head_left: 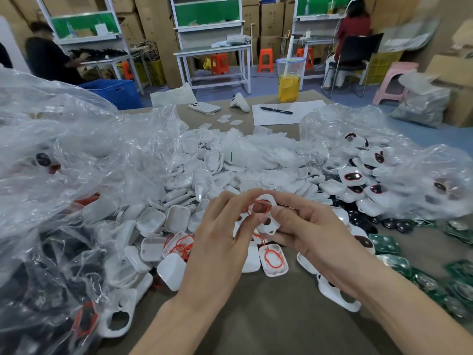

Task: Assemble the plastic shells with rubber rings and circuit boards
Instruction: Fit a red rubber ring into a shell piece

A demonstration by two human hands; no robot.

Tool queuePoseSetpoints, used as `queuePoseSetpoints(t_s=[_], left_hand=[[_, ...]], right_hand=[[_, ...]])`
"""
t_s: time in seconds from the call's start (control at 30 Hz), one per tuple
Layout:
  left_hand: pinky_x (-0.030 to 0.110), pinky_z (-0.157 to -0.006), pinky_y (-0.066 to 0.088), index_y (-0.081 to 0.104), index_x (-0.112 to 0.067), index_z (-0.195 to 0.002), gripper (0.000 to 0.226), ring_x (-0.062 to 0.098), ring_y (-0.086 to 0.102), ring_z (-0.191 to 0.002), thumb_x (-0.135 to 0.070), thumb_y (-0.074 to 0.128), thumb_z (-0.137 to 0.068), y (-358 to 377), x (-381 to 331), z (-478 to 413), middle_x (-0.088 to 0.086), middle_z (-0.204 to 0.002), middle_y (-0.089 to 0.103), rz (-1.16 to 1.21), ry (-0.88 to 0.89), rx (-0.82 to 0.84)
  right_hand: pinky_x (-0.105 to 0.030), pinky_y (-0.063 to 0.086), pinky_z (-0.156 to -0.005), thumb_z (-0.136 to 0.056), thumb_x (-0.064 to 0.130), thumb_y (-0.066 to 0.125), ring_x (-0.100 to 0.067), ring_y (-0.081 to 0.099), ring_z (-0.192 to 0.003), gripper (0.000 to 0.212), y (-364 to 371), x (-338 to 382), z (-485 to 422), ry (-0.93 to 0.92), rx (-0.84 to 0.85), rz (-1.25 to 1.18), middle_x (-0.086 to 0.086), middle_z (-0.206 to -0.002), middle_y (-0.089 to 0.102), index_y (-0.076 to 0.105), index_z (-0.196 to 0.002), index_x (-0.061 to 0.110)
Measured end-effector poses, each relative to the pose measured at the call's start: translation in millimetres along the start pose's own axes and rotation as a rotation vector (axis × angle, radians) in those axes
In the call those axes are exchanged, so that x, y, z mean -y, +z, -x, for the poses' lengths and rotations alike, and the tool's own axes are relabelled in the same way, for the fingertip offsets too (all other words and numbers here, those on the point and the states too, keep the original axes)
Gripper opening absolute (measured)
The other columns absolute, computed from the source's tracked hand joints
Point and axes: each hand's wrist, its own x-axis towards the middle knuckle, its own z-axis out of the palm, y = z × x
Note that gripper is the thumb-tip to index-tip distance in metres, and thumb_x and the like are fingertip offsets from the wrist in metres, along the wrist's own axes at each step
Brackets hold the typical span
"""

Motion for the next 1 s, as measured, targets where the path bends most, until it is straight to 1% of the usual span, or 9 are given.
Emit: queuePoseSetpoints(t_s=[0.17,0.27,0.4,0.57,0.77,0.87,0.9,0.97,1.0], left_hand=[[0.001,-0.084,0.036,0.052,-0.063,-0.119,0.042,0.001,0.059,-0.103,-0.032,0.065,-0.094,1.1,-0.2,1.0,-0.03,-0.104,0.056,0.009,0.003,-0.01],[0.001,-0.084,0.036,0.053,-0.062,-0.119,0.046,0.0,0.058,-0.103,-0.028,0.068,-0.092,1.2,1.3,1.7,-0.029,-0.104,0.057,0.021,-0.002,-0.017],[0.0,-0.082,0.036,0.057,-0.059,-0.116,0.045,-0.001,0.058,-0.101,-0.024,0.069,-0.09,3.0,1.8,2.7,-0.03,-0.102,0.057,0.008,-0.007,-0.03],[0.0,-0.082,0.036,0.061,-0.049,-0.117,0.039,0.002,0.059,-0.101,-0.021,0.067,-0.09,4.7,2.3,3.6,-0.031,-0.1,0.058,0.016,-0.011,-0.059],[0.002,-0.083,0.037,0.058,-0.061,-0.118,0.046,0.002,0.058,-0.101,-0.027,0.068,-0.089,2.9,1.5,1.6,-0.03,-0.1,0.06,0.062,0.001,-0.064],[0.001,-0.083,0.037,0.058,-0.062,-0.118,0.044,0.001,0.057,-0.101,-0.03,0.069,-0.089,1.9,0.9,0.9,-0.029,-0.1,0.062,0.083,0.001,-0.069],[0.002,-0.084,0.037,0.059,-0.061,-0.118,0.043,0.001,0.056,-0.101,-0.031,0.069,-0.089,1.9,1.0,0.9,-0.029,-0.1,0.062,0.089,0.001,-0.07],[0.002,-0.085,0.037,0.059,-0.06,-0.12,0.043,0.002,0.055,-0.103,-0.033,0.069,-0.089,2.3,0.8,1.2,-0.029,-0.101,0.062,0.095,0.009,-0.079],[0.002,-0.086,0.037,0.059,-0.06,-0.121,0.044,0.002,0.055,-0.104,-0.032,0.07,-0.089,2.5,0.7,1.1,-0.03,-0.102,0.062,0.096,0.018,-0.086]], right_hand=[[-0.042,0.056,-0.097,-0.099,0.016,0.058,-0.03,0.066,-0.097,0.026,2.8,2.6,1.8,0.011,0.002,-0.037,-0.031,-0.119,0.063,0.072,-0.119,0.022],[-0.045,0.054,-0.099,-0.099,0.015,0.057,-0.04,0.066,-0.104,0.027,3.0,2.5,2.1,0.03,0.004,-0.033,-0.035,-0.122,0.059,0.07,-0.122,0.02],[-0.045,0.053,-0.101,-0.101,0.017,0.056,-0.023,0.071,-0.102,0.026,2.5,1.8,3.0,0.032,0.009,0.049,-0.018,-0.113,0.072,0.068,-0.122,0.025],[-0.04,0.053,-0.098,-0.101,0.019,0.056,-0.021,0.071,-0.105,0.025,2.2,3.0,3.7,0.012,0.03,0.073,-0.005,-0.109,0.076,0.07,-0.119,0.028],[-0.032,0.055,-0.09,-0.099,0.023,0.056,-0.014,0.062,-0.088,0.026,1.6,3.4,2.7,-0.006,0.082,0.062,-0.003,-0.118,0.073,0.074,-0.116,0.029],[-0.042,0.054,-0.099,-0.092,0.032,0.061,-0.034,0.069,-0.1,0.028,1.2,3.2,2.6,-0.012,0.101,0.031,-0.008,-0.122,0.071,0.074,-0.117,0.03],[-0.041,0.054,-0.098,-0.091,0.034,0.063,-0.034,0.069,-0.101,0.028,1.2,3.3,2.5,-0.018,0.107,0.03,-0.008,-0.122,0.071,0.074,-0.117,0.031],[-0.034,0.054,-0.09,-0.09,0.036,0.064,-0.018,0.067,-0.089,0.028,1.5,3.2,2.5,-0.03,0.11,0.033,-0.006,-0.12,0.072,0.074,-0.116,0.032],[-0.037,0.051,-0.089,-0.09,0.035,0.063,-0.018,0.062,-0.087,0.028,1.5,3.0,2.3,-0.033,0.102,0.035,-0.007,-0.12,0.072,0.074,-0.116,0.032]])
